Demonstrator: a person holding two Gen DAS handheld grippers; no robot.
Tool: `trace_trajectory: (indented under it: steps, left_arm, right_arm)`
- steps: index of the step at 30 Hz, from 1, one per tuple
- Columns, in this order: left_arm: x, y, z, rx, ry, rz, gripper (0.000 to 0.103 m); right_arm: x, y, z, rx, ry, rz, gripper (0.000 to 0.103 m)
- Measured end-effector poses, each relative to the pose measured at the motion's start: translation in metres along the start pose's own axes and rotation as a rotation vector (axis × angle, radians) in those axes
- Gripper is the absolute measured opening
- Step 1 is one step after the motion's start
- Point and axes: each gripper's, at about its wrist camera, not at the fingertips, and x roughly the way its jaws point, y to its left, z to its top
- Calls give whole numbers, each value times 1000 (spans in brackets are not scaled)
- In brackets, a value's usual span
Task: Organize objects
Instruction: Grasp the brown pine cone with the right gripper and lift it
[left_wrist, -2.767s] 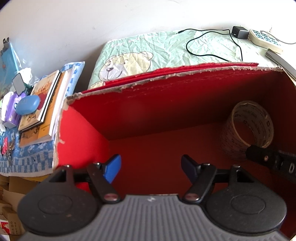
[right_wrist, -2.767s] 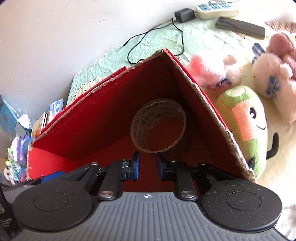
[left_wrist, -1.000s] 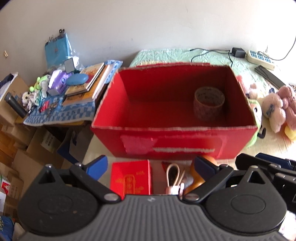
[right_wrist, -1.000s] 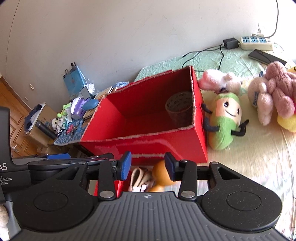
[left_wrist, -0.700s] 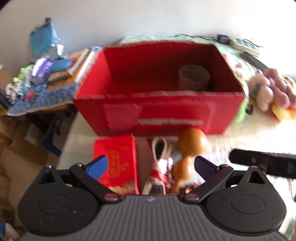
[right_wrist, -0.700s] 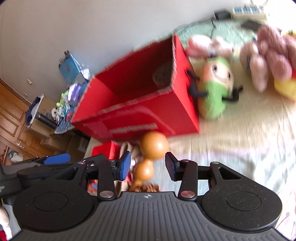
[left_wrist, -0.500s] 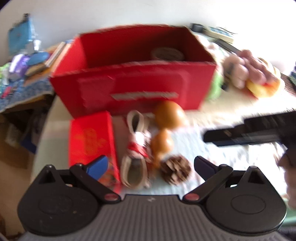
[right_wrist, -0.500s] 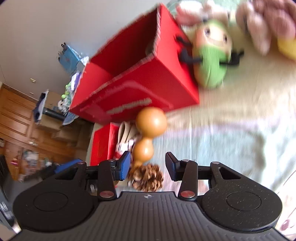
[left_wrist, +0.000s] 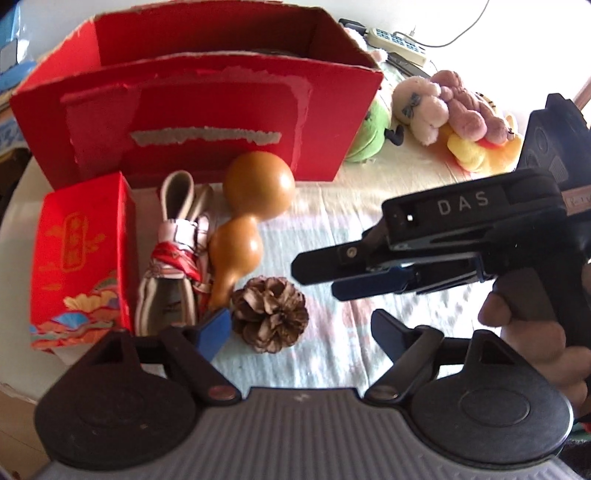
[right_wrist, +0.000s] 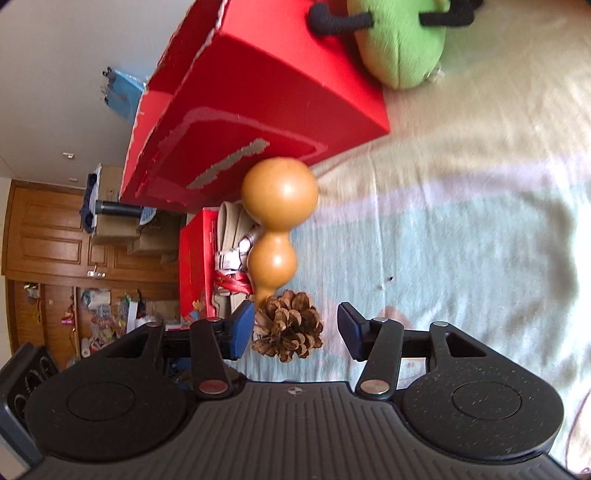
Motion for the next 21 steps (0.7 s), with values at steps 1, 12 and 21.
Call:
trace_trajectory:
  steps: [1,12,21]
  left_arm:
    - [3,0,-1,-9,2,-6,82]
    - [14,-1,1,-33,18,11,66]
    - [19,-12,7,-6,28,17,54]
  right_arm:
    - [2,0,1,-2,8,3,54]
    - [16,-1,7,-19,90,10,53]
    - [6,-1,9,-46,81,-24,50]
